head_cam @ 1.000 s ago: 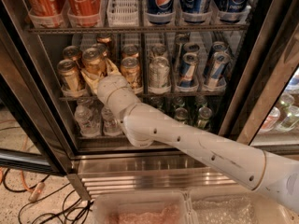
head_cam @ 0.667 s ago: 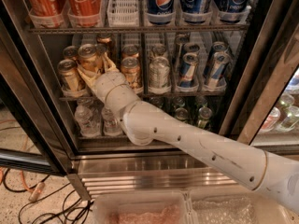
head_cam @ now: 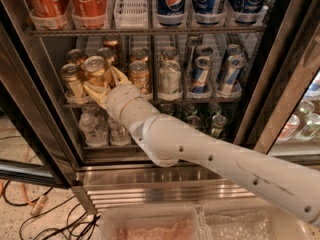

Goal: Pick orange can from middle shelf of fridge

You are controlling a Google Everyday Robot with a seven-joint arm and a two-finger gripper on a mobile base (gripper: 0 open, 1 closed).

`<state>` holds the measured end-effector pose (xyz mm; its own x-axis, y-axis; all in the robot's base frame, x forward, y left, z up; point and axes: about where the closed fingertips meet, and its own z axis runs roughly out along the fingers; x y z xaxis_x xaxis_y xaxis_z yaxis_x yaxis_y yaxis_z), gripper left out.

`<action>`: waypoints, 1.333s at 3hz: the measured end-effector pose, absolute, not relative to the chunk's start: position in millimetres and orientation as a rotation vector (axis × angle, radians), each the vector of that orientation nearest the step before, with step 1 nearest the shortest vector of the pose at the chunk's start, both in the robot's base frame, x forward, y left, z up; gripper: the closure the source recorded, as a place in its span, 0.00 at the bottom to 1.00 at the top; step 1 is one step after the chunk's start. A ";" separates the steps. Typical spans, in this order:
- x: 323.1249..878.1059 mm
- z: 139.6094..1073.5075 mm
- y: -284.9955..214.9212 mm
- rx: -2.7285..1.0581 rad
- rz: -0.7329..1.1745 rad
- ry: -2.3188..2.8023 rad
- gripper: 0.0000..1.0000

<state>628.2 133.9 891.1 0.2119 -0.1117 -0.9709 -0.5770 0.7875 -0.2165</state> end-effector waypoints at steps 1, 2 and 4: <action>600.1 882.5 117.7 -0.656 0.347 1.402 1.00; 575.4 867.7 88.5 -0.636 0.309 1.484 1.00; 541.4 832.0 14.3 -0.529 0.174 1.631 1.00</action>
Offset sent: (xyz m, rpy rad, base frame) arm -0.0846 -0.0904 -0.0462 -0.1071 0.2019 -0.1316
